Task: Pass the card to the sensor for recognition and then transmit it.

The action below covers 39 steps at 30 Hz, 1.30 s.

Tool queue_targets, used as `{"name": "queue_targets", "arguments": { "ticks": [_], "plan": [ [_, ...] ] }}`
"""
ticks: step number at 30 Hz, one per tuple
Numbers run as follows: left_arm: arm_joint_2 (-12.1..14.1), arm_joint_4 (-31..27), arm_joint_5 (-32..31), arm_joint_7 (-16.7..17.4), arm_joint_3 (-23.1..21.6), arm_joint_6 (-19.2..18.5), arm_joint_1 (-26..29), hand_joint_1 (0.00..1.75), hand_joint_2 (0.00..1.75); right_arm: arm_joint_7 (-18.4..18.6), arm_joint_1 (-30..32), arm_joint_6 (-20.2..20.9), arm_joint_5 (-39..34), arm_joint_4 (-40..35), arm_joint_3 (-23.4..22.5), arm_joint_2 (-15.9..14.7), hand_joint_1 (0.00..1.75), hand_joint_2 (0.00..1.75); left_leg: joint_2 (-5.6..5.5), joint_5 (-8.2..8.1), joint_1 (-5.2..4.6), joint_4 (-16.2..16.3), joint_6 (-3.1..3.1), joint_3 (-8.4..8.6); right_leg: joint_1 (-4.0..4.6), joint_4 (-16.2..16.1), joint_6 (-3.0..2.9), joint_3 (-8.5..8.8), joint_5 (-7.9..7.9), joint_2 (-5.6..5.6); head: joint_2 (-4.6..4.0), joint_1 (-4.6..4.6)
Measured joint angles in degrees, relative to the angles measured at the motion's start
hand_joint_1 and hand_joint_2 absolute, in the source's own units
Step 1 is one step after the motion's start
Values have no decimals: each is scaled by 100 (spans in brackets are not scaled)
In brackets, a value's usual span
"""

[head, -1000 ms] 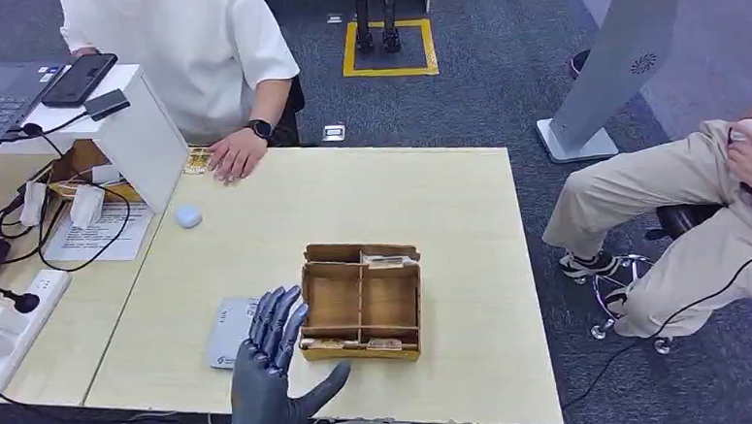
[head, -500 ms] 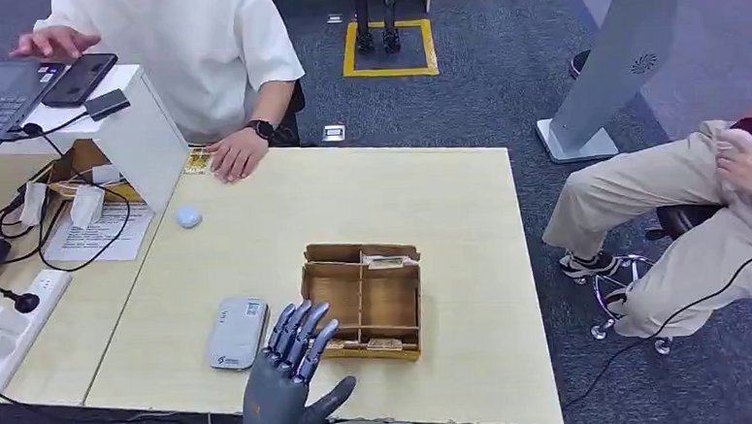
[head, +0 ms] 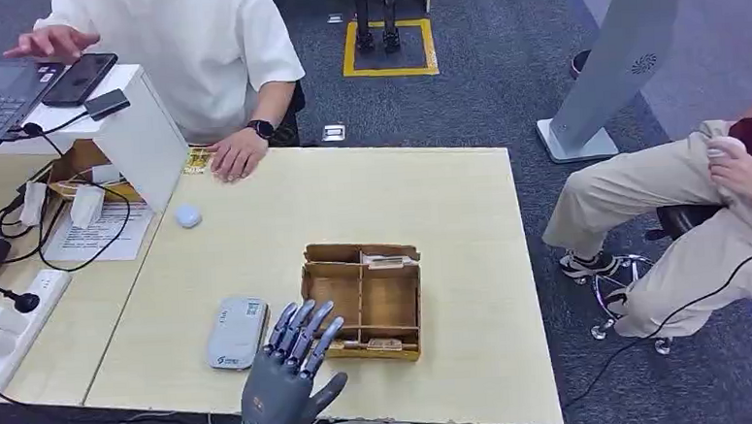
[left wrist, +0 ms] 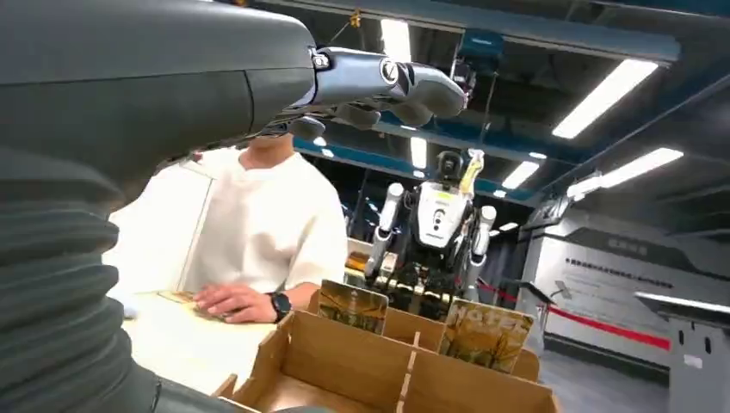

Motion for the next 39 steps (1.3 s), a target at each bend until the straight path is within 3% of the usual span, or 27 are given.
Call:
{"name": "queue_targets", "arguments": {
  "ticks": [7,12,29,39],
  "plan": [
    [-29,0,-225,219,83,0,3,0,175,11,-7,0,7,0,0,4,0,175,0,0,0,0,0,0,0,0,0,0,0,0,0,0],
    [-31,13,-446,638,98,0,5,0,175,46,-7,0,-2,0,2,7,0,175,0,0,0,0,0,0,0,0,0,0,0,0,0,0],
    [-20,120,-693,970,105,0,4,0,175,63,-7,0,-9,0,2,11,0,175,0,0,0,0,0,0,0,0,0,0,0,0,2,0],
    [9,335,-1010,1493,105,0,-20,0,175,116,-14,2,11,0,2,22,0,175,0,0,0,0,0,1,0,0,0,0,0,0,2,0]
  ]
}}
